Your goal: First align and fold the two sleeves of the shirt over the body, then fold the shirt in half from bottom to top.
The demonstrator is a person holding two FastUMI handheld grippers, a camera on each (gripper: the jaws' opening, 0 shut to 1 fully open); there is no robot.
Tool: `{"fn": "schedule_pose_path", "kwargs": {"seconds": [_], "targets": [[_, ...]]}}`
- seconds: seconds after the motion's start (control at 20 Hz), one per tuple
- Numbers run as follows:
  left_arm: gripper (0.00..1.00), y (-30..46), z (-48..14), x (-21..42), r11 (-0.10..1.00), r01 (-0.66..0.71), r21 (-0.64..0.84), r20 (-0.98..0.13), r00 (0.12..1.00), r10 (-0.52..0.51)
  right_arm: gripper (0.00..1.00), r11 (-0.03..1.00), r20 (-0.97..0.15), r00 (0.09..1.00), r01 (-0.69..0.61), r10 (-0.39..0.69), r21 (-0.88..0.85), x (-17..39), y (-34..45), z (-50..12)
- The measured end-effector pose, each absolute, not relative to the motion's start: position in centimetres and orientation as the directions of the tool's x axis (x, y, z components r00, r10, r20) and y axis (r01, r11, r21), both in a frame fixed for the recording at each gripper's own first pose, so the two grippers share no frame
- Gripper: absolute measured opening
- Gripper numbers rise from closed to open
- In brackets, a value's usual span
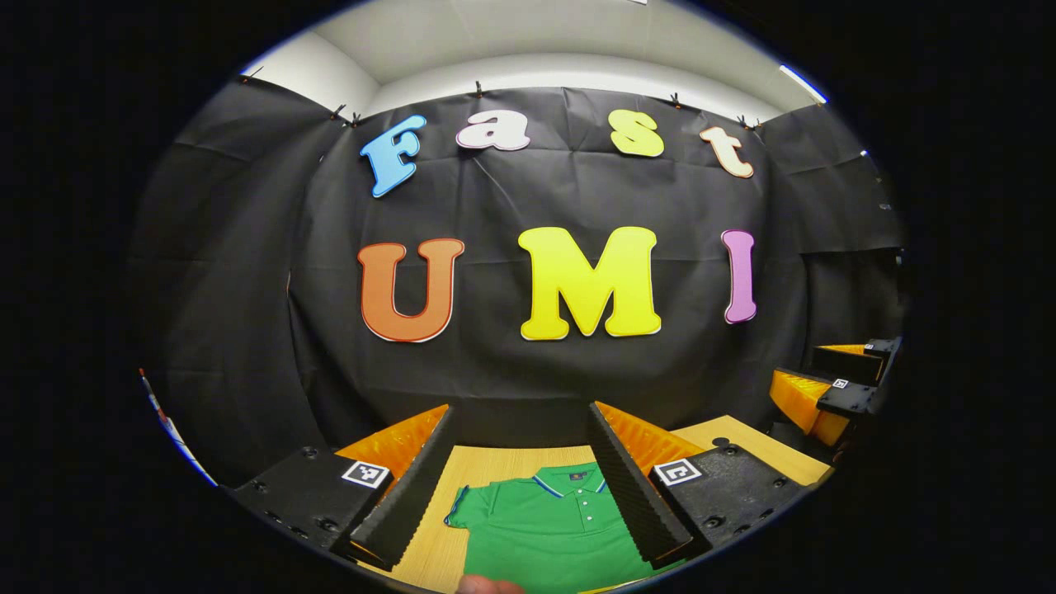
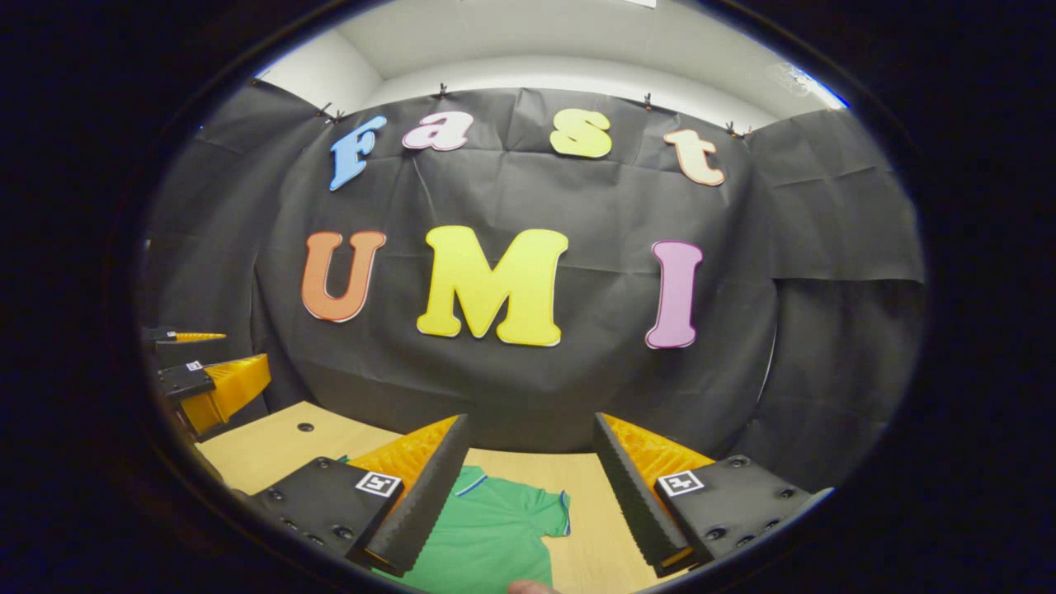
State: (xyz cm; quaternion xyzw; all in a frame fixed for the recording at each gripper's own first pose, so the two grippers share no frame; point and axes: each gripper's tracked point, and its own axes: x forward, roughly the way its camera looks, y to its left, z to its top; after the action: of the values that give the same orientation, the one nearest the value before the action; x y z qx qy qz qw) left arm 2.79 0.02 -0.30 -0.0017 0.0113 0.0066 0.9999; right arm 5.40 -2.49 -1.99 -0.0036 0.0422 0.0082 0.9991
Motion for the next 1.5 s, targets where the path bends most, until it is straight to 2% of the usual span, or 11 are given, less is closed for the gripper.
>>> {"fn": "schedule_pose_path", "kwargs": {"seconds": [0.35, 0.55, 0.85, 0.9, 0.95, 1.0, 1.3, 1.5], "targets": [[1.00, -1.0, -2.4, 2.1, 1.000, 0.006, -0.011, -0.066, 0.998, -0.006, 0.96, 1.000, -0.204, 0.979, -0.021, 0.016, -0.020, 6.3, -5.0, -6.0], [1.00, -2.7, -3.6, 2.1, 0.998, 0.043, -0.047, -0.106, 0.993, -0.048, 0.96, 0.999, -0.328, 0.944, -0.042, 0.043, 0.009, 7.6, -6.3, -10.1], [1.00, -3.2, -4.8, 1.9, 0.999, 0.038, -0.027, -0.149, 0.988, -0.041, 0.96, 0.994, -0.501, 0.858, -0.096, 0.109, 0.053, 10.9, -7.7, -17.4], [1.00, -3.1, -5.0, 1.9, 0.999, 0.032, -0.023, -0.157, 0.987, -0.035, 0.96, 0.994, -0.517, 0.849, -0.086, 0.108, 0.067, 11.6, -8.2, -18.3], [0.94, -3.2, -5.3, 1.8, 0.999, 0.026, -0.024, -0.166, 0.986, -0.030, 0.96, 0.994, -0.533, 0.840, -0.073, 0.104, 0.078, 12.3, -8.7, -19.4], [1.00, -3.4, -5.5, 1.8, 0.999, 0.021, -0.027, -0.175, 0.984, -0.025, 0.96, 0.995, -0.549, 0.830, -0.061, 0.095, 0.081, 13.1, -9.3, -20.3], [1.00, -3.5, -6.0, 1.6, 1.000, -0.004, -0.024, -0.201, 0.980, -0.001, 0.96, 0.996, -0.597, 0.800, 0.000, 0.055, 0.092, 18.0, -11.9, -25.8], [1.00, -3.5, -6.2, 1.7, 1.000, -0.019, -0.020, -0.219, 0.976, 0.015, 0.97, 0.996, -0.640, 0.766, -0.004, 0.059, 0.087, 20.8, -12.1, -30.2]]}}
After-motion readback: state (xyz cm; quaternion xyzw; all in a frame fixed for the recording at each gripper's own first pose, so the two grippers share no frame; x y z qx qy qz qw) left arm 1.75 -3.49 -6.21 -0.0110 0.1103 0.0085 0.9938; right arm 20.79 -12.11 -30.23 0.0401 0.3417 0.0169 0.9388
